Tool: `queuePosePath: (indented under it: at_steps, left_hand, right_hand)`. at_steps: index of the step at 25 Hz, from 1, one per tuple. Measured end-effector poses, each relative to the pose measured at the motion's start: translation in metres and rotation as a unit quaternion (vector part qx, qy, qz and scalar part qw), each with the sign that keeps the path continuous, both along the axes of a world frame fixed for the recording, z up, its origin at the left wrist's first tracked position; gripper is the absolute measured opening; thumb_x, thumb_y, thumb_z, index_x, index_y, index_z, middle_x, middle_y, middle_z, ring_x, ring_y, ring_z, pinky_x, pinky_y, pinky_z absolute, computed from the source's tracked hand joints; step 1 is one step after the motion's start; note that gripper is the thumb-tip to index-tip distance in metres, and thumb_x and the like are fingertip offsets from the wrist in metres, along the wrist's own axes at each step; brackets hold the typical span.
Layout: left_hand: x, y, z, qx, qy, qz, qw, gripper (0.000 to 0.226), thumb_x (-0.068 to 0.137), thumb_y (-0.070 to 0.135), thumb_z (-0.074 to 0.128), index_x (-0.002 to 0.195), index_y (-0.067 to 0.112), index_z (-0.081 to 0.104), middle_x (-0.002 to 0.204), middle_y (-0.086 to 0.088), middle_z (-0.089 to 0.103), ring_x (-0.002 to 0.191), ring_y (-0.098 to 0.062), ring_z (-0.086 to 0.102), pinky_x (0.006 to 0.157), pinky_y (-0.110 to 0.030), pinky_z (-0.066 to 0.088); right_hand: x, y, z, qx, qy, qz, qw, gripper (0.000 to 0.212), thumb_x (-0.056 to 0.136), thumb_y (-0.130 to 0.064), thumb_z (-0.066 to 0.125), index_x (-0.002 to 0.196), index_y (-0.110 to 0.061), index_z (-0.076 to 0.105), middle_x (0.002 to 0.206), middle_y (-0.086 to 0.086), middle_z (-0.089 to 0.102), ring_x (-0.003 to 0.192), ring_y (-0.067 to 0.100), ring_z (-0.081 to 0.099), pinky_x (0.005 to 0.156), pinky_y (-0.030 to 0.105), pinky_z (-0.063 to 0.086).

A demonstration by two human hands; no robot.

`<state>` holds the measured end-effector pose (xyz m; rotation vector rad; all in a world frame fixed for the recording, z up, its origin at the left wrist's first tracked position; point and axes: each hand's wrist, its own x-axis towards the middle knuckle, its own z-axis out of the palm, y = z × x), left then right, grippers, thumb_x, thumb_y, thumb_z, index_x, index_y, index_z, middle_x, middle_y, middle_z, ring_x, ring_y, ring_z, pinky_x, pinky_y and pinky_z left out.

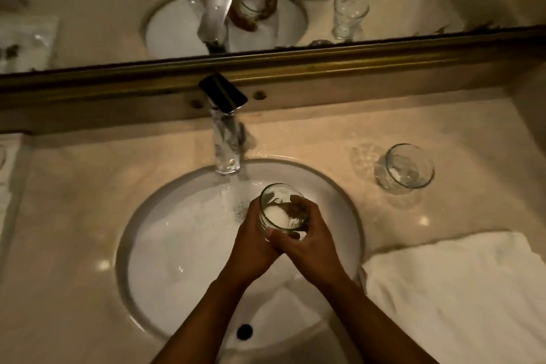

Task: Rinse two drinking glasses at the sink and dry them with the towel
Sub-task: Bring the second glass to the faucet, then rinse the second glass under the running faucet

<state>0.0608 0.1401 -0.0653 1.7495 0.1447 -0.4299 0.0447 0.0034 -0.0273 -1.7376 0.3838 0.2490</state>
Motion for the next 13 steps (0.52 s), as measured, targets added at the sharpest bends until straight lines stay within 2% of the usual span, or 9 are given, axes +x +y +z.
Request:
queuePosePath:
  at_steps: [1, 3, 5, 7, 8, 10, 13]
  left_hand:
    - [0.003, 0.012, -0.009, 0.003, 0.008, 0.034, 0.999, 0.084, 0.063, 0.025, 0.094, 0.135, 0.03, 0.053, 0.125, 0.009, 0.068, 0.115, -0.011, 0.068, 0.091, -0.045, 0.061]
    - [0.009, 0.032, -0.023, 0.018, 0.015, 0.08, 0.997, 0.079, 0.059, 0.022, 0.096, 0.127, 0.035, 0.057, 0.12, 0.008, 0.07, 0.11, -0.012, 0.07, 0.087, -0.046, 0.063]
    - [0.018, 0.042, -0.032, 0.036, 0.017, 0.105, 0.994, 0.078, 0.058, 0.022, 0.095, 0.123, 0.039, 0.057, 0.119, 0.012, 0.069, 0.109, -0.009, 0.07, 0.088, -0.044, 0.062]
    - [0.027, 0.053, -0.044, 0.044, 0.01, 0.12, 0.992, 0.075, 0.06, 0.023, 0.094, 0.125, 0.036, 0.057, 0.118, 0.013, 0.069, 0.108, -0.006, 0.069, 0.09, -0.04, 0.06]
    - [0.033, 0.057, -0.049, 0.05, 0.001, 0.125, 0.991, 0.072, 0.063, 0.021, 0.093, 0.124, 0.033, 0.057, 0.117, 0.013, 0.07, 0.106, -0.004, 0.069, 0.089, -0.034, 0.059]
    - [0.045, 0.063, -0.056, 0.059, -0.007, 0.127, 0.99, 0.069, 0.066, 0.017, 0.093, 0.124, 0.03, 0.056, 0.116, 0.013, 0.069, 0.106, -0.002, 0.067, 0.086, -0.023, 0.055]
    - [0.061, 0.067, -0.063, 0.058, -0.018, 0.109, 0.992, 0.078, 0.066, 0.012, 0.094, 0.131, 0.028, 0.052, 0.121, 0.013, 0.066, 0.109, 0.002, 0.065, 0.083, -0.012, 0.053]
  right_hand:
    - [0.007, 0.01, -0.006, 0.005, 0.011, 0.035, 0.999, 0.076, 0.07, -0.034, 0.089, 0.134, -0.038, 0.048, 0.12, -0.025, 0.061, 0.11, -0.003, 0.061, 0.083, 0.01, 0.05]
    - [0.021, 0.023, -0.015, -0.018, 0.002, 0.094, 0.995, 0.083, 0.072, -0.033, 0.088, 0.141, -0.036, 0.043, 0.128, -0.027, 0.054, 0.116, -0.002, 0.056, 0.088, 0.012, 0.049]
    - [0.032, 0.026, -0.026, -0.106, -0.089, 0.141, 0.98, 0.075, 0.076, -0.034, 0.083, 0.141, -0.032, 0.046, 0.137, -0.021, 0.05, 0.127, -0.001, 0.048, 0.1, 0.014, 0.044]
    - [0.043, 0.031, -0.038, -0.203, -0.206, 0.236, 0.928, 0.051, 0.084, -0.039, 0.072, 0.132, -0.028, 0.058, 0.141, -0.011, 0.053, 0.138, 0.008, 0.04, 0.112, 0.024, 0.036]
    - [0.05, 0.033, -0.046, -0.243, -0.232, 0.29, 0.896, 0.04, 0.089, -0.042, 0.064, 0.126, -0.028, 0.063, 0.138, -0.009, 0.057, 0.14, 0.011, 0.041, 0.114, 0.03, 0.035]
    - [0.065, 0.036, -0.057, -0.31, -0.232, 0.345, 0.855, 0.033, 0.094, -0.045, 0.052, 0.121, -0.033, 0.066, 0.127, -0.011, 0.067, 0.134, 0.012, 0.048, 0.11, 0.039, 0.036]
    - [0.089, 0.035, -0.066, -0.332, -0.216, 0.359, 0.845, 0.029, 0.096, -0.043, 0.051, 0.117, -0.036, 0.069, 0.116, -0.013, 0.071, 0.122, 0.01, 0.056, 0.1, 0.035, 0.039]
